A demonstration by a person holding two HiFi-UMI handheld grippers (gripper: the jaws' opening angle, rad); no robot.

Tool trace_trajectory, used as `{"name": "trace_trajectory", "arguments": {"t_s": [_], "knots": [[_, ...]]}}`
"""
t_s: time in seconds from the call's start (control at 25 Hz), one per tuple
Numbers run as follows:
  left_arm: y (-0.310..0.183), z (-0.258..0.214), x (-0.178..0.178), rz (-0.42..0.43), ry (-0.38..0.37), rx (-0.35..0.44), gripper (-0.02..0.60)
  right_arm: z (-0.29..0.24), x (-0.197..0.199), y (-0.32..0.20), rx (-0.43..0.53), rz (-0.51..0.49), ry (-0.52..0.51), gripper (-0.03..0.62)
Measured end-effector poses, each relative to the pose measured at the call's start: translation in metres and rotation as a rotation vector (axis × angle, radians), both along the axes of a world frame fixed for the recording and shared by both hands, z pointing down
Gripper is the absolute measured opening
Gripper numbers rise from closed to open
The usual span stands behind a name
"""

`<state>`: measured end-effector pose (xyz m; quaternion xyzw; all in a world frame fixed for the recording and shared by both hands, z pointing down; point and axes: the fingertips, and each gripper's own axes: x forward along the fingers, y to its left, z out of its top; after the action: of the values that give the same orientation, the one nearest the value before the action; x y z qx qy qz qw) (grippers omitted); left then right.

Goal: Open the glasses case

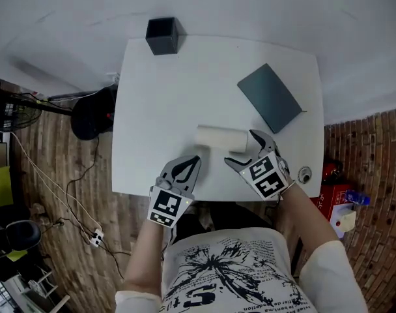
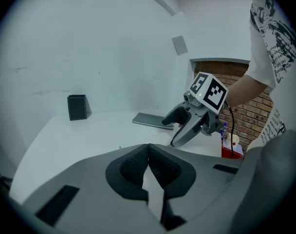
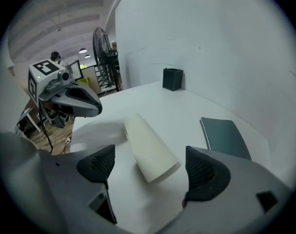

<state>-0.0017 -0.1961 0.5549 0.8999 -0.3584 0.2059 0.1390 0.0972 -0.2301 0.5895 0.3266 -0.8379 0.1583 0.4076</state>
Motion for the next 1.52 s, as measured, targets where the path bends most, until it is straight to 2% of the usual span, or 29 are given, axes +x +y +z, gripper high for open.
{"name": "trace_trajectory", "arguments": {"t_s": [0.24, 0.4, 0.56, 0.68, 1.08, 1.4, 1.52], "knots": [[-0.012, 0.044, 0.011, 0.017, -0.043, -0.082, 0.014, 0.028, -0.002, -0.004, -0.055, -0.118, 0.113, 0.433], [-0.021, 0.062, 0.013, -0.021, -0.085, -0.135, 0.014, 0.038, -0.004, -0.003, -0.052, -0.184, 0.177, 0.408], [-0.031, 0.069, 0.014, -0.073, -0.084, -0.187, 0.014, 0.042, -0.005, -0.006, -0.037, -0.21, 0.218, 0.384], [-0.033, 0.072, 0.014, -0.085, -0.095, -0.21, 0.014, 0.042, -0.003, -0.009, -0.018, -0.213, 0.242, 0.334], [-0.033, 0.073, 0.015, -0.077, -0.112, -0.212, 0.014, 0.039, -0.003, -0.01, -0.033, -0.233, 0.243, 0.319], [-0.034, 0.074, 0.015, -0.074, -0.102, -0.228, 0.014, 0.022, -0.006, -0.015, -0.011, -0.245, 0.228, 0.237], [-0.034, 0.075, 0.015, -0.074, -0.103, -0.226, 0.014, 0.02, -0.006, -0.018, -0.037, -0.232, 0.209, 0.224]]}}
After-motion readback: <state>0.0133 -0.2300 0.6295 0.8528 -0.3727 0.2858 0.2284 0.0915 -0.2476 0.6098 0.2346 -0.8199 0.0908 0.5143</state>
